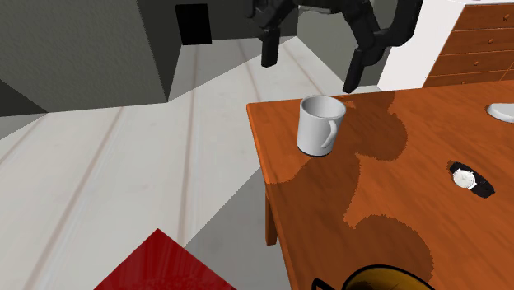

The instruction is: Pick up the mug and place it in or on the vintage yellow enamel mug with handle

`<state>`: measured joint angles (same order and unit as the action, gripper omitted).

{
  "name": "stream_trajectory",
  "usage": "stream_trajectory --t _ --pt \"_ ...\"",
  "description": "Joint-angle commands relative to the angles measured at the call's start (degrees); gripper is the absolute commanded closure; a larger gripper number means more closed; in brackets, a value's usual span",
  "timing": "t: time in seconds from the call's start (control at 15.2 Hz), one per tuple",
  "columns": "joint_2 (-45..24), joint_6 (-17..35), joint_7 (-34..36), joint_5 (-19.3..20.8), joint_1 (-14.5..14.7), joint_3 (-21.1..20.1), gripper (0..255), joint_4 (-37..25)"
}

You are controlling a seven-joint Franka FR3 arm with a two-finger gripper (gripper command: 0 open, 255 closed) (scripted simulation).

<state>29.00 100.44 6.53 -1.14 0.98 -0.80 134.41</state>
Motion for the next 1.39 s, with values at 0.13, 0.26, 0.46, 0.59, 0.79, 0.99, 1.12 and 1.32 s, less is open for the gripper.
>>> stream_trajectory --t 0.13,0.26,0.46,0.59,0.79,0.99,1.12,1.32 --pt "-7.5 7.0 2.5 0.2 0.6 -2.0 0 -1.6" --pt "-11.5 10.1 3.8 0.6 0.7 -2.8 0 -2.9" --pt "-17.5 14.2 5.7 1.5 1.0 -3.9 0 -5.6" --pt "-21.6 16.6 7.0 2.4 1.1 -4.5 0 -7.7" --pt "-27.9 19.6 9.2 4.0 1.5 -5.2 0 -11.5" --pt "-34.2 21.9 11.3 5.9 2.0 -5.7 0 -15.9" --pt "-34.9 23.4 11.4 6.1 2.0 -5.6 0 -15.2" --pt "-36.0 25.5 11.6 6.3 1.9 -5.5 0 -14.1"
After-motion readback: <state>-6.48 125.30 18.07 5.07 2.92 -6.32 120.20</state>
